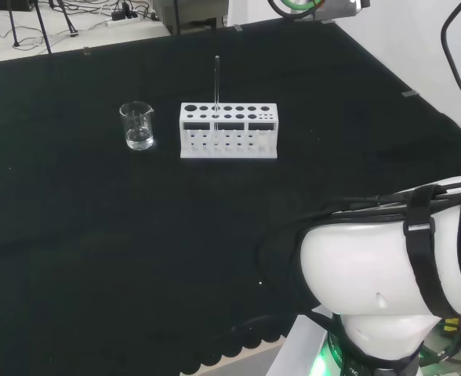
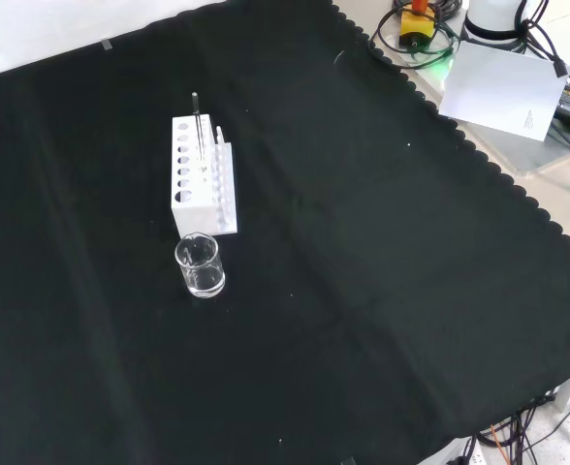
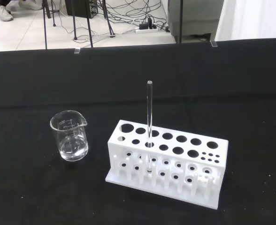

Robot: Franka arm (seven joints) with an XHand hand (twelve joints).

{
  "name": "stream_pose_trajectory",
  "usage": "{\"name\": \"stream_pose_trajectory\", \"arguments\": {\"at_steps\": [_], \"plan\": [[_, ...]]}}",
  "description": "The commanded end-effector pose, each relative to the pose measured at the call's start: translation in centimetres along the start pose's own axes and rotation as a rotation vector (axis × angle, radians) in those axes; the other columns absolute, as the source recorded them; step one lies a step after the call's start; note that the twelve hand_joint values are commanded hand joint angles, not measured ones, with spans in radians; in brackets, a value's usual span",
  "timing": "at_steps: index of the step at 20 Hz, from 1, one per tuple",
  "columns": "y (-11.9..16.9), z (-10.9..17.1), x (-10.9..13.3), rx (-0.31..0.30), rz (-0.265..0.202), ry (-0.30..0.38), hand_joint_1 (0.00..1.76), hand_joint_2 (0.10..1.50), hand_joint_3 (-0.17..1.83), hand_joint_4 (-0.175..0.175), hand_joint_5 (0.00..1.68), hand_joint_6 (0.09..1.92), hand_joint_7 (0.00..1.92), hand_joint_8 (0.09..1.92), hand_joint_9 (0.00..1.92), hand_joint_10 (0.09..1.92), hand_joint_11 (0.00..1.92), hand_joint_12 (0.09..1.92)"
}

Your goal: Take the glass rod from the white test tube rack.

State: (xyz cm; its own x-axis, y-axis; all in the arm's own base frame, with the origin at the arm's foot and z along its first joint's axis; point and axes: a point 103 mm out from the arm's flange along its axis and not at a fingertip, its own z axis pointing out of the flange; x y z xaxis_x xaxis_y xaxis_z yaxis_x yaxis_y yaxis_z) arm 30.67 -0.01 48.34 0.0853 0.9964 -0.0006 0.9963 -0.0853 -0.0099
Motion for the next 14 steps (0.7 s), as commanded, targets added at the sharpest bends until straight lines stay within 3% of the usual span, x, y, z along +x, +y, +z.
{"name": "stream_pose_trajectory", "arguments": {"at_steps": [1,9,14], "plan": [[0.0,0.0,0.0,-0.010,0.000,-0.017,0.57,0.85,0.65,-0.131,0.07,0.11,0.00,0.70,0.11,0.80,0.00,1.23],[0.3,0.3,0.0,-0.002,-0.008,-0.031,0.57,0.91,0.54,-0.134,0.10,0.09,0.00,0.72,0.08,0.85,0.00,1.24],[1.8,0.2,-0.3,0.006,-0.018,-0.031,0.57,0.91,0.53,-0.134,0.11,0.09,0.02,0.78,0.15,0.86,0.00,1.28]]}}
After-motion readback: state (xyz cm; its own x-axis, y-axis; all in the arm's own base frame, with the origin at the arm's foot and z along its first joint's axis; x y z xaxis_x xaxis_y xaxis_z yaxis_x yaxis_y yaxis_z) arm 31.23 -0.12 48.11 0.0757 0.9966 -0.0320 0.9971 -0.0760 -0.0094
